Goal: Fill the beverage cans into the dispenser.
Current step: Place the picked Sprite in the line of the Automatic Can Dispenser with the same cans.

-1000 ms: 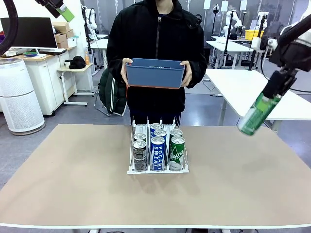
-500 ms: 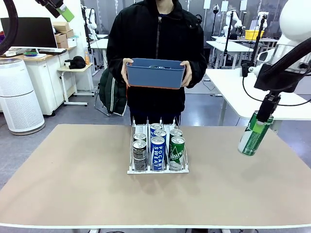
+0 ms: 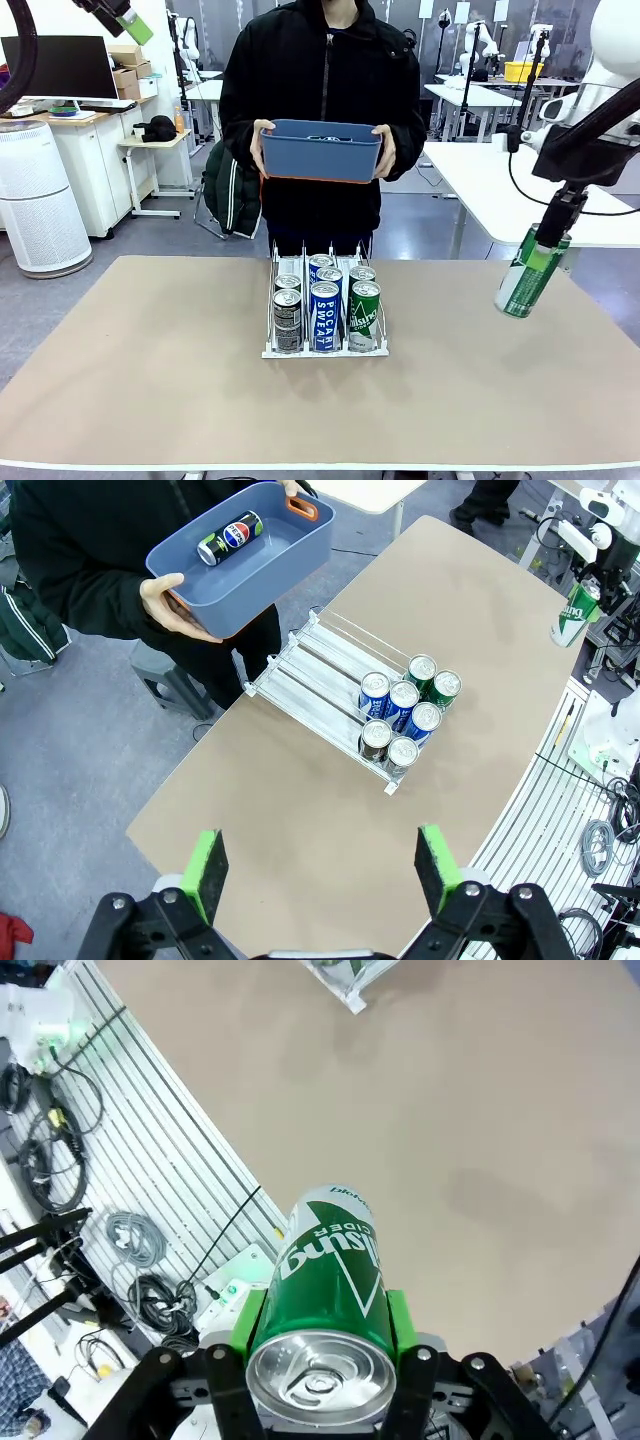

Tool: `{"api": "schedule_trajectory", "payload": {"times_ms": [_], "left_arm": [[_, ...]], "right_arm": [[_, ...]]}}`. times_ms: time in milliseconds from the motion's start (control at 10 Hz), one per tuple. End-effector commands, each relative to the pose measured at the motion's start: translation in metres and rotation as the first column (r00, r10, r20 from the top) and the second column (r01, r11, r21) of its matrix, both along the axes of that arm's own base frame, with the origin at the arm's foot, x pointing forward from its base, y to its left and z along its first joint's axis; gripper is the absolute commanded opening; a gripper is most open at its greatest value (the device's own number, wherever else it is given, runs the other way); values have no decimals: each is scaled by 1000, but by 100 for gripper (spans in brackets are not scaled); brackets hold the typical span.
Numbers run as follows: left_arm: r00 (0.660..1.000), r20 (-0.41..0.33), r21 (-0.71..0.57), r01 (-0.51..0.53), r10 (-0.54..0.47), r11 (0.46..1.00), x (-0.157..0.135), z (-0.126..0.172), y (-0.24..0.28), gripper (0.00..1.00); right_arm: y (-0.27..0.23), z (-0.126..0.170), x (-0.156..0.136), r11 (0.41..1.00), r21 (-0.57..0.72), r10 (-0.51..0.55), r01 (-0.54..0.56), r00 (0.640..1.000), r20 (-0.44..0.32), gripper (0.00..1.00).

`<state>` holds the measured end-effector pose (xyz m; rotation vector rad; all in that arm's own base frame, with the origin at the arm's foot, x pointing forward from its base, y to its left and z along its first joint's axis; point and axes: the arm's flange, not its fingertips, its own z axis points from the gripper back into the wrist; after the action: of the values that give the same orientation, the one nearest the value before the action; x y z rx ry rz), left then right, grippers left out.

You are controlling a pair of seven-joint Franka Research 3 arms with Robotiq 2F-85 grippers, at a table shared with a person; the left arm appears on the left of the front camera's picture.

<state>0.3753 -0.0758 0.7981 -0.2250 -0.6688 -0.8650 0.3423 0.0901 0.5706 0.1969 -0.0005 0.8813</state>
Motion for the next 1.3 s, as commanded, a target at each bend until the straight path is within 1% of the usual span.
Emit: {"api": "schedule_trajectory", "payload": {"times_ms": [0,200,400,500,600,900,1200], "left_arm": [[1000,-5,-5,-7,7,1000,-1,0,0,100],[1000,-5,-5,-7,7,1000,-1,0,0,100],[1000,-5,-5,-7,7,1000,-1,0,0,100],[1000,-5,-5,-7,7,1000,-1,0,0,100],[1000,-5,-5,-7,7,1000,-1,0,0,100],[1000,-5,-5,-7,7,1000,-1,0,0,100],[1000,-5,-5,-7,7,1000,-1,0,0,100]], "right_arm": [[32,-15,15,993,-50,-102,107,990,93,58],[61,-26,4,992,-68,-96,104,989,113,58],[83,-33,-8,995,-77,-50,63,986,160,58],[101,-42,-11,996,-87,-21,37,983,182,58],[113,-46,-9,993,-109,-8,32,976,219,58],[152,-65,2,989,-144,68,-37,973,220,58],[180,-80,7,980,-175,135,-99,969,207,58]]}}
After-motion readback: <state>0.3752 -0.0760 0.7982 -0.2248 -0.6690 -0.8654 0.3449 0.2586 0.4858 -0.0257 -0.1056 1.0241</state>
